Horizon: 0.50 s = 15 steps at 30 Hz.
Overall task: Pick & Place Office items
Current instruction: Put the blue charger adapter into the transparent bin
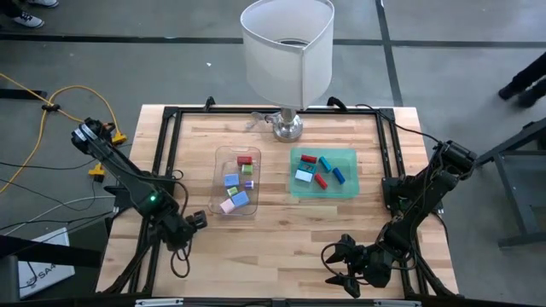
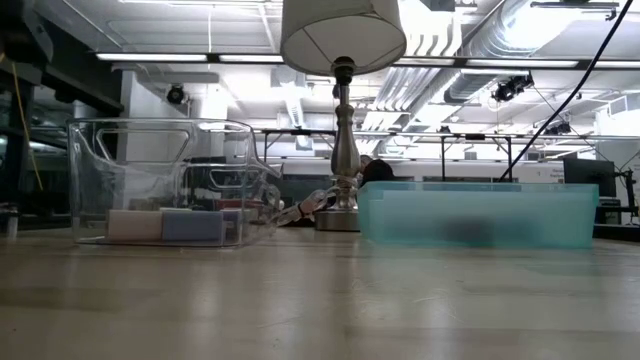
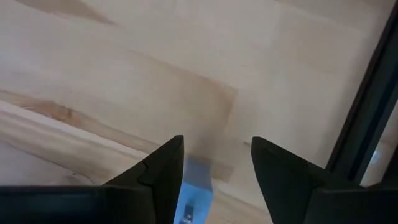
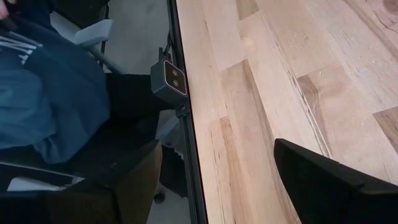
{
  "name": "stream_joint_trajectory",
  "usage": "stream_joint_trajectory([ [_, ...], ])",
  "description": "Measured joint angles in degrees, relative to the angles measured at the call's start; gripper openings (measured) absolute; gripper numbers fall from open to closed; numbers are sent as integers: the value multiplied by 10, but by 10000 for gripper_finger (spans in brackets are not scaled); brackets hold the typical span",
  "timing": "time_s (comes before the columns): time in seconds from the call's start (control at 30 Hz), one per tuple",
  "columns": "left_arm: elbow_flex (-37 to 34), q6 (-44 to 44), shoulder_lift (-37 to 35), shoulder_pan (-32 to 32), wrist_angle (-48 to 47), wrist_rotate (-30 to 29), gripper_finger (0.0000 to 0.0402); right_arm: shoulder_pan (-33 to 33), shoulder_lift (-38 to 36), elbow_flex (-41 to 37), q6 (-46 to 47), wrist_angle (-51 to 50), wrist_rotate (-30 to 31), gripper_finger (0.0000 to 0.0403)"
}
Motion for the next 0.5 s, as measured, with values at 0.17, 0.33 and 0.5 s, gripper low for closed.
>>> stream_joint_trajectory([
  [0.17, -9, 35, 0, 1, 0, 0, 181, 0, 0, 0, 0, 0, 0, 298],
  [0.33, -18, 72, 0, 18, -2, 10, 181, 0, 0, 0, 0, 0, 0, 298],
  [0.5, -26, 111, 0, 32, -2, 17, 181, 0, 0, 0, 0, 0, 0, 298],
])
